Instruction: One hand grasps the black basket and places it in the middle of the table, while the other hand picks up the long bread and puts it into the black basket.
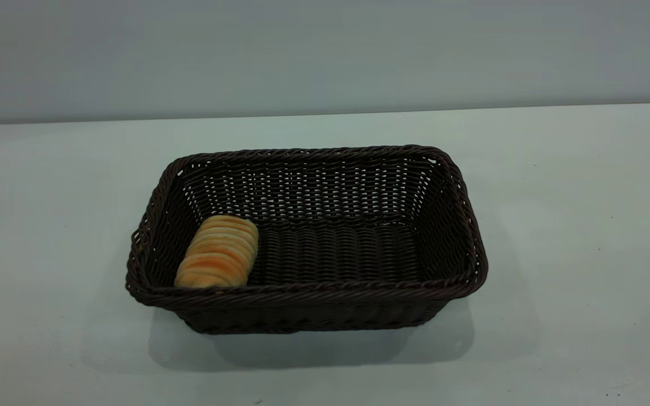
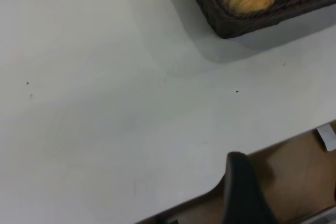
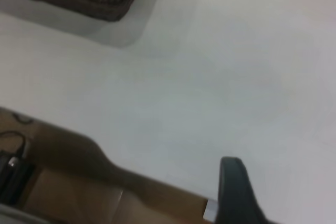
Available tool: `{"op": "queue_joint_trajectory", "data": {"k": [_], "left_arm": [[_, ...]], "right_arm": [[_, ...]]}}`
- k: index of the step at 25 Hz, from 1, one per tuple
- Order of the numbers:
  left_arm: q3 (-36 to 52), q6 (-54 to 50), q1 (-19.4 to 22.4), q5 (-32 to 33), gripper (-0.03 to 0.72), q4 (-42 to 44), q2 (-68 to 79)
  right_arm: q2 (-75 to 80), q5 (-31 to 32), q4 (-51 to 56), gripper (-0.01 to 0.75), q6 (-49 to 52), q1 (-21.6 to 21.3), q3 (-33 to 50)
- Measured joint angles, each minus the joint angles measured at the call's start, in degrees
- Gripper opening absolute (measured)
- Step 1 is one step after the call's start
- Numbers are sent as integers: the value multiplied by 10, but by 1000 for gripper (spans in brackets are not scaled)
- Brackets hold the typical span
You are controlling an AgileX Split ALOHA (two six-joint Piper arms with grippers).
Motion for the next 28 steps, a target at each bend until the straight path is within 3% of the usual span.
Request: {"op": "queue_joint_trajectory", "data": {"k": [6,28], "left_arm": [[0,0,0,0,447,0,0],[22,17,0,-5,447,10,0]], "right_arm": [[-6,-41,-3,474,0,0,52],[-58,-41,-17,474,3,0,61]]}}
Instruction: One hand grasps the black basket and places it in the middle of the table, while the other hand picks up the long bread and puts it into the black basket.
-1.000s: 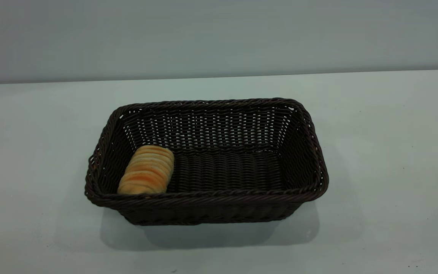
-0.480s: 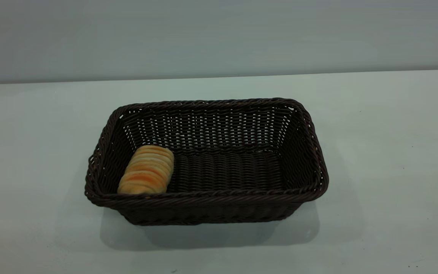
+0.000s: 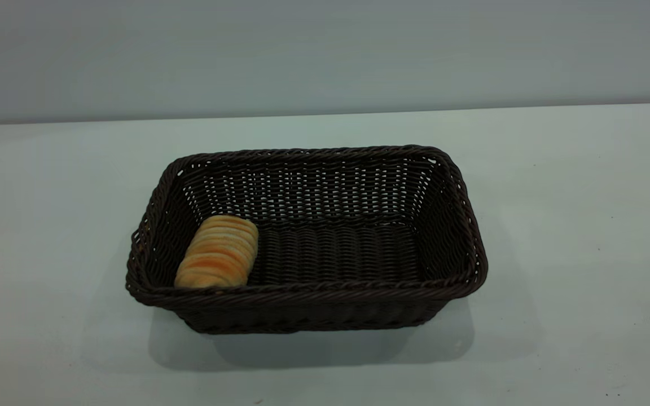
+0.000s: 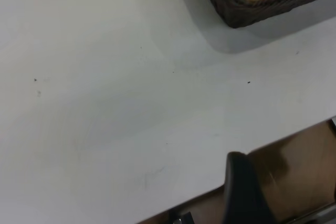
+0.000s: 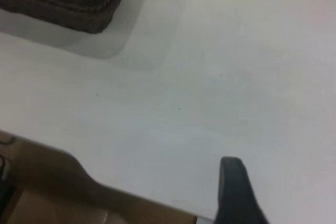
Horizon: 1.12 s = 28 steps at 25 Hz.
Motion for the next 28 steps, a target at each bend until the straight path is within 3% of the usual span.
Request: {"op": "queue_joint_trajectory", "data": {"k": [26,28], "left_arm": [[0,4,0,0,447,-3,-1],[0,4,15,-1,447,-4,-5]], "right_arm": [[-1,0,-1,474,0,0,0],[-7,0,-1,474,0,-3,0]]}}
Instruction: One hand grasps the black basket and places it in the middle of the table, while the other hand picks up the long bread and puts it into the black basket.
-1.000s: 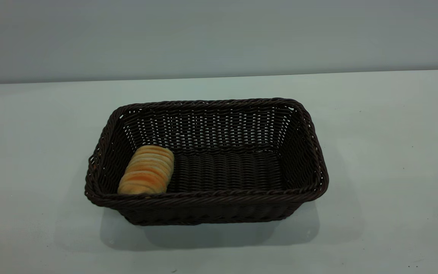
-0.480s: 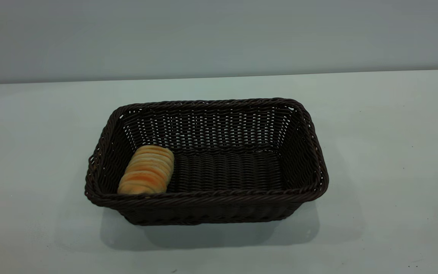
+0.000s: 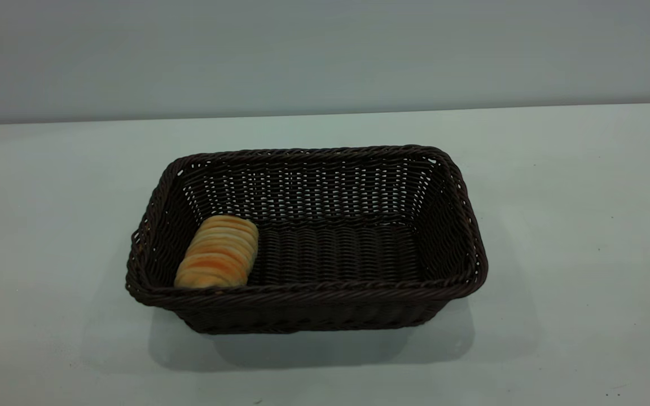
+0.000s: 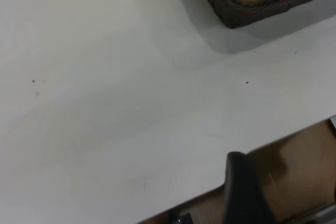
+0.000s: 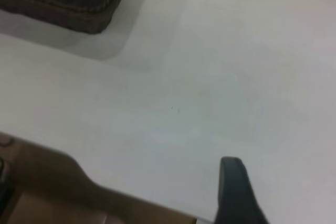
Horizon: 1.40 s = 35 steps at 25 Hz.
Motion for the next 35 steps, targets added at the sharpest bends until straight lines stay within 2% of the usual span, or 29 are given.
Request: {"op": "queue_joint_trajectory", "data": {"k": [2,7,10,13,18,35], "left_arm": [[0,0,34,0,447,-2,-8],[0,0,154,0,447,-3,-18],[0,0,204,0,447,-3,-24],[0,0,232,0,447,-3,-43],[1,0,254,0,447,-3,-65],[1,-1,254,1,447,-3,-75]], "right_arm": [[-6,1,1,474,0,-14,0],[-13,1,1,474,0,-74,0],[-21,1,1,474,0,-90,0],[-39,1,1,474,0,-93,0],[-72,2,1,474,0,-94,0],[-76,2,1,474,0,-94,0]]}}
